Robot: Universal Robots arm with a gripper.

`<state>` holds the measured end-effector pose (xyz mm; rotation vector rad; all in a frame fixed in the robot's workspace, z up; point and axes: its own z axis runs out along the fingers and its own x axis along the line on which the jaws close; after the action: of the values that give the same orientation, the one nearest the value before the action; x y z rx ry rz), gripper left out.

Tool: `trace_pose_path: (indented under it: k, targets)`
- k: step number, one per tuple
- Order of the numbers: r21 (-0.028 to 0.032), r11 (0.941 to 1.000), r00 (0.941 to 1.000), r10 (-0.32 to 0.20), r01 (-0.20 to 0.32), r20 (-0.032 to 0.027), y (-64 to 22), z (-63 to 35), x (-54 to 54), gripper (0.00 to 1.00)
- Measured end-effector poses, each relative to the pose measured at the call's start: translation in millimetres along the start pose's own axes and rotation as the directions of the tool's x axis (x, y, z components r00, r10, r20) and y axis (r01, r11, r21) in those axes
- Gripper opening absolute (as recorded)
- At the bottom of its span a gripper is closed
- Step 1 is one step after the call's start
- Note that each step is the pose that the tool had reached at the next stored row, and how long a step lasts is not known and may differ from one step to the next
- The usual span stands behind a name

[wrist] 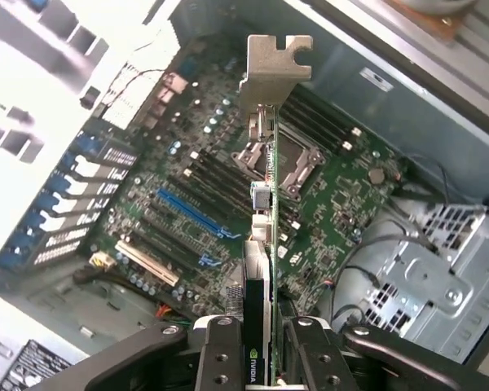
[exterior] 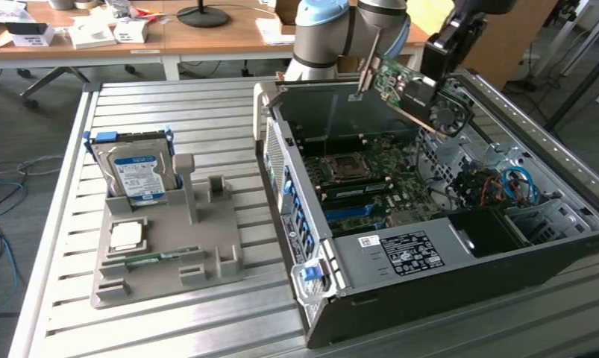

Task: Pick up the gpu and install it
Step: 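Insert the gpu into the slot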

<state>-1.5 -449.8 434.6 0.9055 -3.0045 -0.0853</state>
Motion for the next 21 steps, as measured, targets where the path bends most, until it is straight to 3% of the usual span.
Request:
trace_pose_path:
  k: [6,11,16,21]
  targets:
    - [-0.0005,0.9952,0.9951,-0.098,0.098,-0.0059,0.0,0.0,0.0,0.26]
    - [-0.0011,0.9830,0.9829,-0.184,0.184,-0.0114,0.0,0.0,0.0,0.26]
    - [-0.0017,0.9644,0.9643,-0.264,0.264,-0.0168,0.0,0.0,0.0,0.26]
    - [-0.0027,0.9397,0.9395,-0.342,0.342,-0.0223,0.0,0.0,0.0,0.26]
